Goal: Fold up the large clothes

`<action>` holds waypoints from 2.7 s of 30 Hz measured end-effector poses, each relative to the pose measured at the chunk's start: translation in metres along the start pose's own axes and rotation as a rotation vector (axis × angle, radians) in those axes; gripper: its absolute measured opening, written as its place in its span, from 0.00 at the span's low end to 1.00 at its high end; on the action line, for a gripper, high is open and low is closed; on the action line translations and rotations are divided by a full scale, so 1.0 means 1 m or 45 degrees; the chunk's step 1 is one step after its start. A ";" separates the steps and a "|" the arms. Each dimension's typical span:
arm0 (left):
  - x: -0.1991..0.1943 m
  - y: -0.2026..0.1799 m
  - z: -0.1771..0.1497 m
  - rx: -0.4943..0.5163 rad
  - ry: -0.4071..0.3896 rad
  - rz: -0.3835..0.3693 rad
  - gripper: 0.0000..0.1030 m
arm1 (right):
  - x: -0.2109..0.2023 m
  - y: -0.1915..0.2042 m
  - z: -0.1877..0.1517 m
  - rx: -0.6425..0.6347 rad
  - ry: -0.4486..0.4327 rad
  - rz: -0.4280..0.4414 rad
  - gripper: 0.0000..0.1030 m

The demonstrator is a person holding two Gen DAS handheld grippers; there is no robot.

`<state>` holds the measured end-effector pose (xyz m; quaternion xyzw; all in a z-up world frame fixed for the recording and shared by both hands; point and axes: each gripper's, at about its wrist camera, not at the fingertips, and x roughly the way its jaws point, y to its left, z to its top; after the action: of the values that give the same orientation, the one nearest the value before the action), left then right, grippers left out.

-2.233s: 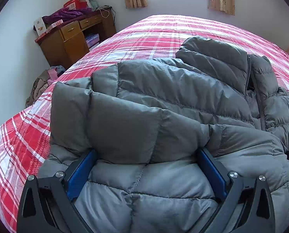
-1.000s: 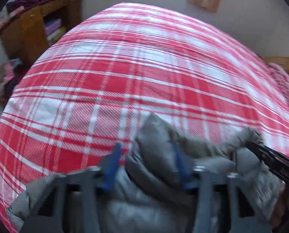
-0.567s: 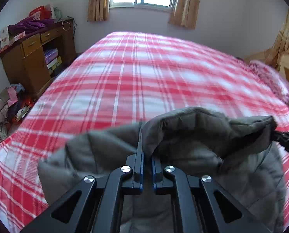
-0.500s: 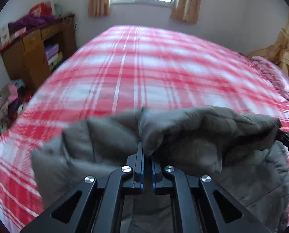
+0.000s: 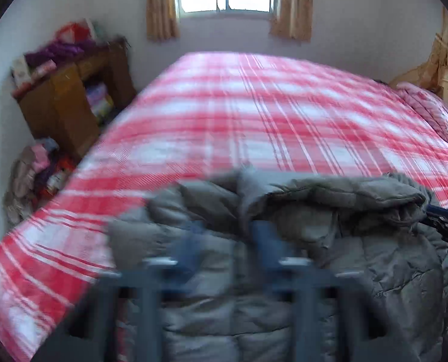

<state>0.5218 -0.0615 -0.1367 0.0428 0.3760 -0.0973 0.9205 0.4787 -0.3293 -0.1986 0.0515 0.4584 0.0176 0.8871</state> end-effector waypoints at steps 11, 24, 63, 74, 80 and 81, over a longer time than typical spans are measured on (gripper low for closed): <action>0.040 -0.025 0.071 -0.113 -0.142 0.263 0.91 | -0.048 0.005 0.045 0.152 -0.265 -0.013 0.47; 0.115 -0.028 -0.006 -0.093 0.061 0.232 0.93 | 0.045 0.058 0.015 -0.017 -0.140 0.130 0.45; 0.128 -0.030 -0.008 -0.080 0.107 0.245 0.96 | 0.059 0.076 0.008 -0.115 -0.111 -0.038 0.45; 0.129 -0.031 -0.009 -0.063 0.111 0.262 0.96 | 0.059 0.077 0.008 -0.116 -0.111 -0.040 0.45; 0.129 -0.033 -0.008 -0.058 0.112 0.268 0.96 | 0.059 0.077 0.008 -0.115 -0.112 -0.037 0.45; 0.129 -0.033 -0.008 -0.057 0.111 0.270 0.96 | 0.059 0.077 0.008 -0.115 -0.111 -0.037 0.45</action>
<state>0.5995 -0.1111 -0.2332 0.0660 0.4112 0.0108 0.9091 0.5205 -0.2487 -0.2338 0.0055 0.4186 0.0230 0.9079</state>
